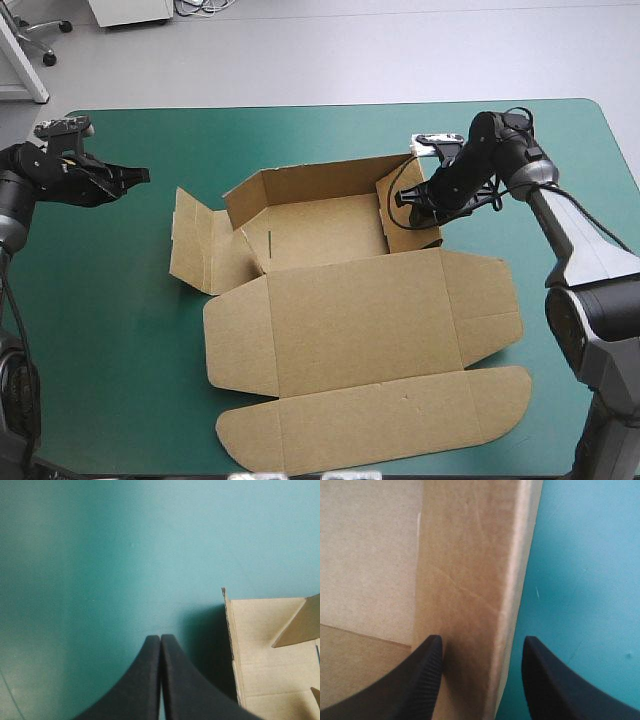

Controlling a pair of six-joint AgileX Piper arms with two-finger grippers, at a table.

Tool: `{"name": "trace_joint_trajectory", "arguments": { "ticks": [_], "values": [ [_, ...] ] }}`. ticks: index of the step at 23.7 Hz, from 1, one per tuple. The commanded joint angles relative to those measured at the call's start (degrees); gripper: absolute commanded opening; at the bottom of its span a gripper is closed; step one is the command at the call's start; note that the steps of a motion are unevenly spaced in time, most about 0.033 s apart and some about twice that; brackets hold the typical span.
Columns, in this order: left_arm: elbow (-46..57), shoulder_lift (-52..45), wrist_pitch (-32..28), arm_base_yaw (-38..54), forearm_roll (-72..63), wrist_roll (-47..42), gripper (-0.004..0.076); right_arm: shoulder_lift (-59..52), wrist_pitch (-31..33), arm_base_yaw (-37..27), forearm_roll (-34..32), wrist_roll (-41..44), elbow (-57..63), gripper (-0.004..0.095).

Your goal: Fold the box

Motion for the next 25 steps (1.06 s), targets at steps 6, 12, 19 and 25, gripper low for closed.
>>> {"name": "trace_joint_trajectory", "arguments": {
  "ticks": [6, 12, 19, 25],
  "values": [
    [-1.5, -2.49, -1.85, -0.06, -1.48, 0.11, -0.0015, -1.15, -0.23, -0.21, 1.09, -1.43, -1.15, 0.021],
    [-1.5, -2.49, -1.85, -0.06, -0.43, 0.11, -0.0015, -2.06, 0.22, -0.21, -0.43, -2.86, -1.64, -0.0028],
    [-2.31, -2.73, -1.58, -0.06, -1.25, 0.11, -0.0015, -7.76, 0.57, -5.92, 1.87, -2.86, -5.26, -0.0028],
    [-4.06, -2.86, 0.06, -0.06, -1.68, 0.11, -0.0015, -14.3, 0.57, -12.17, 11.99, -6.37, -5.29, -0.0028]
  ]
}}
